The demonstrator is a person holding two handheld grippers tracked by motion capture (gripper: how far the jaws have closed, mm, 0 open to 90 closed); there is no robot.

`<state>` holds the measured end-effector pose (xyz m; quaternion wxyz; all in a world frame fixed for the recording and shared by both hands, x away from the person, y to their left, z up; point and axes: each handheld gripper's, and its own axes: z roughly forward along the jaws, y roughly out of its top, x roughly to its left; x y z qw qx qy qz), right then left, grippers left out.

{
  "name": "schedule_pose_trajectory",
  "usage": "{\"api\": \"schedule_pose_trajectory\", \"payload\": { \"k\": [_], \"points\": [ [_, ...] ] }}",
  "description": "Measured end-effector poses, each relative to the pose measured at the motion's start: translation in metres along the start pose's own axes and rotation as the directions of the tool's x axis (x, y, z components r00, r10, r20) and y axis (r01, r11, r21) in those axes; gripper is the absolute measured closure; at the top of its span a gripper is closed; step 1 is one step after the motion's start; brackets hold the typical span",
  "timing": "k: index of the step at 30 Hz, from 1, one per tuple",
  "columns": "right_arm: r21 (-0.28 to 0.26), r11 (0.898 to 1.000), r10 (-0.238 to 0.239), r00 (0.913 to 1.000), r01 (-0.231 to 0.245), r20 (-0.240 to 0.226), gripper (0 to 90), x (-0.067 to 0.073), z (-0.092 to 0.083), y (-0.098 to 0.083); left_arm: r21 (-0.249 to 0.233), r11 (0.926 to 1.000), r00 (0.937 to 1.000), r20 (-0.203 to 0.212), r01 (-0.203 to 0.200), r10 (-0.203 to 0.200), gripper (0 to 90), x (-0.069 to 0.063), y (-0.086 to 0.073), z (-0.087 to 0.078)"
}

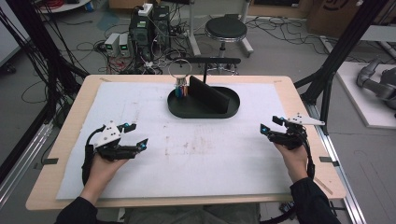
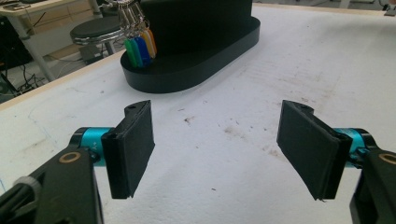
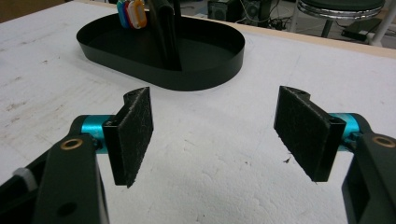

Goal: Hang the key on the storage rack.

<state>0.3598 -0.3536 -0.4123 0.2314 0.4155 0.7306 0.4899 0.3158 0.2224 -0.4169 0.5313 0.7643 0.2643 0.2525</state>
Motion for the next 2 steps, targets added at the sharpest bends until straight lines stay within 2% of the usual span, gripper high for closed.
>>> {"api": "schedule_pose_trajectory", "payload": {
  "k": [2],
  "points": [
    [0.002,1.0,0.0,1.0,0.0,0.002,28.4,-0.0009,0.0002,-0.0003,0.0,1.0,1.0,0.0,-0.001,0.001,27.3,0.0005,0.0002,0.0]
  ]
}}
